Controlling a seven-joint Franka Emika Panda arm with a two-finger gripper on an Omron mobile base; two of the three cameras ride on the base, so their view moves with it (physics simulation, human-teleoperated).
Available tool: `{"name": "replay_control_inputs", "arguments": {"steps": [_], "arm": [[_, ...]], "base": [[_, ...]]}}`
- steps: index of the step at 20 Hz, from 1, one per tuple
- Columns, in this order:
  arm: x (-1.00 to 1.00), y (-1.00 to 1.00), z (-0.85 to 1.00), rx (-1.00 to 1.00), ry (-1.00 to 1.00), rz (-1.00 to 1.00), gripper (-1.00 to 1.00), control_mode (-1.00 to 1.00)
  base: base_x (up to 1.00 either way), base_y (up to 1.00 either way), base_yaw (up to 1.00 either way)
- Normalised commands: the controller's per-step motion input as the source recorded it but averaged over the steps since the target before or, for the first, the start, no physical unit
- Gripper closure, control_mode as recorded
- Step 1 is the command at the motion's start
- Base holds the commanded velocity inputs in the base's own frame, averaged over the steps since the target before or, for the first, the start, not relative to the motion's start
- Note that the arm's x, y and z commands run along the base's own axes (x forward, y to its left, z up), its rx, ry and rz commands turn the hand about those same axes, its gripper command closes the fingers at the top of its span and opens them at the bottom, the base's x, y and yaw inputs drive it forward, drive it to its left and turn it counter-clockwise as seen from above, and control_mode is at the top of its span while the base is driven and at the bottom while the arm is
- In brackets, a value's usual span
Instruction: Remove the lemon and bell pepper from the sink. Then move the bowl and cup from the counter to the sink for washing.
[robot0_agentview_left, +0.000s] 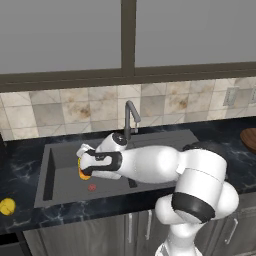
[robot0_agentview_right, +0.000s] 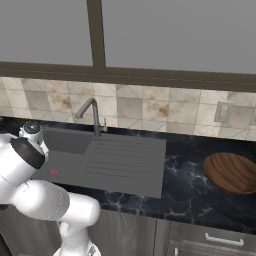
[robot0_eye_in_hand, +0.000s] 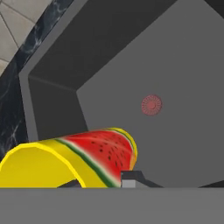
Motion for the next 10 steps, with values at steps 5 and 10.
{"name": "replay_control_inputs", "arguments": {"steps": [5,10], "arm": [[0.02,-0.03,-0.08,0.00,0.04,-0.02,1.00,-1.00],[0.07,0.00,-0.11,0.00,0.07,-0.01,1.00,-1.00]], "base": [[0.00,0.00,0.00],[0.00,0.00,0.00]]}}
